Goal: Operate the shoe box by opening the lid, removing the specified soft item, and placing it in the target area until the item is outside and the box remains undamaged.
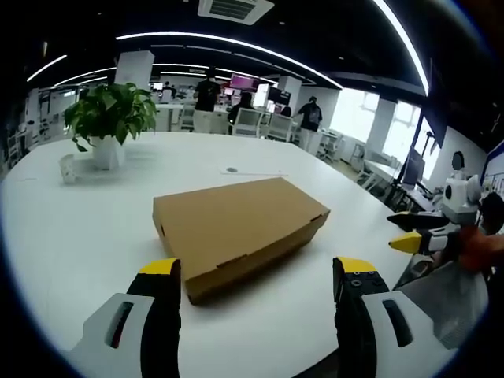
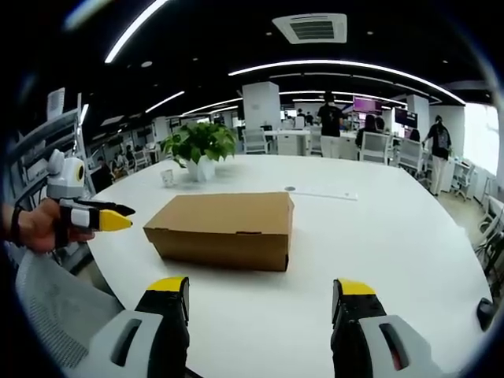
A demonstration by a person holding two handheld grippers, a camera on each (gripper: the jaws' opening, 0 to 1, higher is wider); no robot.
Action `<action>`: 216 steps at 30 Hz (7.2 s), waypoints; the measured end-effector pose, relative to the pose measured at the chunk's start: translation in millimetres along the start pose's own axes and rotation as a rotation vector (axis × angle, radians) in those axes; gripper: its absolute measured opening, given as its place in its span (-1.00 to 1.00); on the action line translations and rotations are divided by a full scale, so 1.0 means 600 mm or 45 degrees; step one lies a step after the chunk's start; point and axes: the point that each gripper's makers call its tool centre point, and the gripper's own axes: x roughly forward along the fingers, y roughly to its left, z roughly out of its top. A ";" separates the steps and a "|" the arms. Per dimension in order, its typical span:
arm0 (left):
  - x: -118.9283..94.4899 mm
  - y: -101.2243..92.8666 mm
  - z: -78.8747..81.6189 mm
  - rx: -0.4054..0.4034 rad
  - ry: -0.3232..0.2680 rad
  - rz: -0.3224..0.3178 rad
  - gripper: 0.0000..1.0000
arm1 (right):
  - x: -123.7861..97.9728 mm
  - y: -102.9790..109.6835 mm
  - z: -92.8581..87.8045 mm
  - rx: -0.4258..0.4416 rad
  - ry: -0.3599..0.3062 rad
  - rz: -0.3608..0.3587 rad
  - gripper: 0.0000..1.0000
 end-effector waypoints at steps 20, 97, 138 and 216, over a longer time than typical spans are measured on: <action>0.000 0.001 0.001 -0.005 -0.002 0.001 0.63 | 0.000 0.000 0.001 0.006 -0.003 0.001 0.45; 0.019 0.113 0.030 -0.318 -0.119 0.167 0.49 | 0.145 0.008 0.042 0.069 0.027 0.127 0.32; 0.065 0.111 -0.039 -0.438 0.130 0.117 -0.33 | 0.240 -0.006 0.032 0.219 0.108 0.096 0.05; -0.066 0.141 -0.041 -0.146 0.083 0.149 -0.35 | 0.201 0.099 0.050 -0.117 0.115 0.292 -0.14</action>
